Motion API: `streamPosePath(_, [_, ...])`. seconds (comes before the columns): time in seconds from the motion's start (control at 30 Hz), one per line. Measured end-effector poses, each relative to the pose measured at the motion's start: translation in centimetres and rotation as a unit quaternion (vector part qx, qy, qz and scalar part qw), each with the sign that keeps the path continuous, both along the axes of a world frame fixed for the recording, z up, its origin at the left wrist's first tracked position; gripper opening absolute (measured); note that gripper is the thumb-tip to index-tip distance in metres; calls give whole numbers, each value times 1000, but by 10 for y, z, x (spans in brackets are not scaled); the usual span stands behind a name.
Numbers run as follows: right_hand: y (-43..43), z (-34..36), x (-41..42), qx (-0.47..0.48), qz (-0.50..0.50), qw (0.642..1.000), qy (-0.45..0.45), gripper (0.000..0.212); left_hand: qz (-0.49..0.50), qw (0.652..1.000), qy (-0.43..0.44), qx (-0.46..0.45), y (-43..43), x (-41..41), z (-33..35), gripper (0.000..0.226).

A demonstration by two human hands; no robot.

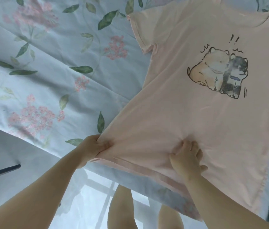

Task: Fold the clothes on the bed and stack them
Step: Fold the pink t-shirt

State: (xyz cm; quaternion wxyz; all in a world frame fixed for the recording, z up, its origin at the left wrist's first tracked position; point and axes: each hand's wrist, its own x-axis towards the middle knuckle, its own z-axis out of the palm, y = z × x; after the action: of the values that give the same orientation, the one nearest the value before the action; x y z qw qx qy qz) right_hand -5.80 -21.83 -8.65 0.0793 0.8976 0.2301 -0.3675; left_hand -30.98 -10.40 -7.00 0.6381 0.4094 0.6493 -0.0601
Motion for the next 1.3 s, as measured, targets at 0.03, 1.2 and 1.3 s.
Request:
streamPosePath(0.03, [0,0,0,-2,1,1000,-3,63,-59,997,41,38,-1,-3,-5,17])
streamPosePath(1.2, [165,0,90,166,119,979,8,70,-67,979,96,168,155,182,-32,46])
streamPosePath(1.3, [194,-5,102,180,116,977,22,70,-66,983,81,152,169,200,-38,44])
